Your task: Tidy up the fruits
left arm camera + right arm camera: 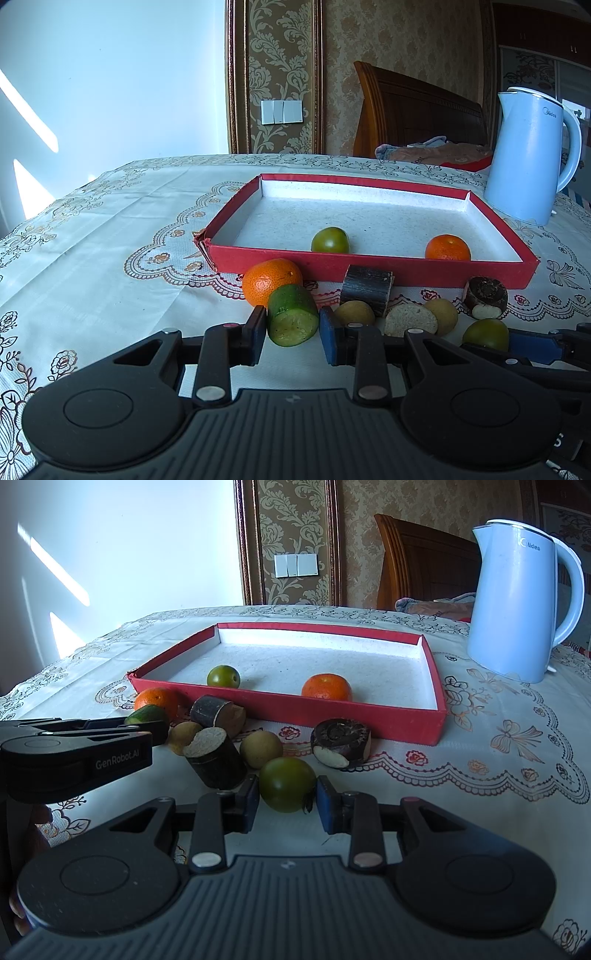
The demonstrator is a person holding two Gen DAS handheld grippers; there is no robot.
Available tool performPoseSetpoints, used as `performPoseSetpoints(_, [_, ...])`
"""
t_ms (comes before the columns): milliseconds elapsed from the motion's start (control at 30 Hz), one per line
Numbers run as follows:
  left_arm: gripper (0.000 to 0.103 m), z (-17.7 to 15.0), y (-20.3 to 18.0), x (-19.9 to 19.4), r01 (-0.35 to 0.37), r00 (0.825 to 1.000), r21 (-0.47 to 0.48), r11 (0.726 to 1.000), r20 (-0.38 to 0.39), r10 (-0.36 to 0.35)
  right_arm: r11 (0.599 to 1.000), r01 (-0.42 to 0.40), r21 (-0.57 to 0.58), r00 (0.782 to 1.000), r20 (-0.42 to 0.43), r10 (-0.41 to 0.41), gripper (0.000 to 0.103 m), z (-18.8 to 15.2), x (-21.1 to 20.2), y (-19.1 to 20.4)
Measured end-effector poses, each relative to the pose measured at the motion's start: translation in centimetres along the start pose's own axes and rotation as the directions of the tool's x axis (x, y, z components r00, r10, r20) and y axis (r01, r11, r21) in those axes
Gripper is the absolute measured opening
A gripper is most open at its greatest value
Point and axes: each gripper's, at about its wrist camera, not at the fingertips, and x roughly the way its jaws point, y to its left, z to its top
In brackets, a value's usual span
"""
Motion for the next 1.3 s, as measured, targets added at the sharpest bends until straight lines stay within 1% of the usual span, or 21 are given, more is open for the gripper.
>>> performPoseSetpoints(700, [0.031,0.1,0.4,-0.1,0.0,1.0,-0.008,1.0,0.007,0.0,1.0,0.003,0.001,1.0,0.012,-0.003,0.031,0.1,-0.1,0.0])
performPoseSetpoints(1033, [0.031,0.1,0.3,-0.2,0.0,1.0,-0.01,1.0,0.01,0.0,1.0,0.011,0.011,0.999,0.051,-0.011,0.031,-0.1,-0.8,-0.1])
performPoseSetpoints(1233, [0.031,0.1,0.4,-0.7,0.005,0.999,-0.018,1.0,0.032,-0.004,1.0,0.008,0.018,0.997,0.076,-0.009,0.031,-0.1,-1.2,-0.3])
performPoseSetpoints(1300, [0.031,0.0,0.4,-1.1,0.006,0.998,-0.016,1.0,0.055,-0.005,1.0,0.006,0.02,0.996,0.086,-0.007,0.031,-0.1,-1.3,-0.3])
